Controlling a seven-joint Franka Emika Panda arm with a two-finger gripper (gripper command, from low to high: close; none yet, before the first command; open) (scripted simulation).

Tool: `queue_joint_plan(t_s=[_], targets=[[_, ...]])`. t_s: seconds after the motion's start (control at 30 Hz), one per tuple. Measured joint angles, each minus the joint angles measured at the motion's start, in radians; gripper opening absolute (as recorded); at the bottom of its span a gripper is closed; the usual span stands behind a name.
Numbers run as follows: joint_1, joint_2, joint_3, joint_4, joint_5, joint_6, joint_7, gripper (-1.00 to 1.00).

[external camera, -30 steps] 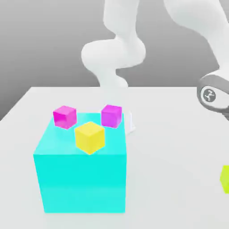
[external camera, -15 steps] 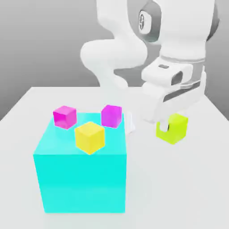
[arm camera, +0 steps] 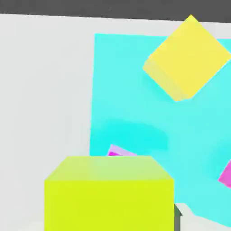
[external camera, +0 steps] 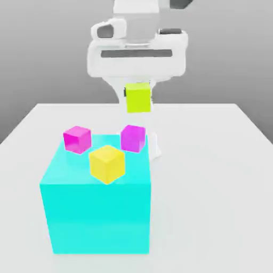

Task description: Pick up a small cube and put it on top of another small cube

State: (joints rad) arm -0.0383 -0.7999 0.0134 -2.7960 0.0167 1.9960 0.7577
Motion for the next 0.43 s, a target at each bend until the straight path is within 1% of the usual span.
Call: queue_joint_plan(t_s=[0.07, 0.1, 0.3, 0.37, 0.43], targets=[[-0.004, 0.022, 0.003, -0.057, 0.003, 0.08, 0.001, -1.0], [-0.006, 0.03, 0.004, -0.074, 0.005, 0.104, 0.0, 1.0], [-0.007, 0.033, 0.006, -0.082, 0.002, 0.116, 0.001, 1.0], [-0.009, 0.018, 0.006, -0.052, 0.0, 0.071, 0.002, 1.0], [-0.01, -0.007, 0.006, -0.001, -0.001, -0.006, 0.002, 1.0]])
